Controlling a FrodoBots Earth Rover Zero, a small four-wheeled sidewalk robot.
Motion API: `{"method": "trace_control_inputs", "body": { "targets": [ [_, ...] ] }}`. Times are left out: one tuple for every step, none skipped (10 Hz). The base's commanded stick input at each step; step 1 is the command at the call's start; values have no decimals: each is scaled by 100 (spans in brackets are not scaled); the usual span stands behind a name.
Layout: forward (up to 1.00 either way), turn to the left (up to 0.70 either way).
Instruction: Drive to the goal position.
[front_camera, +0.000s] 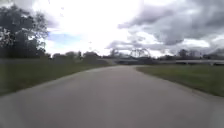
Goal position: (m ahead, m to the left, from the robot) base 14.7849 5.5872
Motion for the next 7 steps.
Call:
{"method": "trace_control_inputs", "body": {
  "targets": [
    [100,0],
    [100,0],
    [100,0],
    [100,0],
    [100,0],
    [100,0],
    [100,0]
  ]
}}
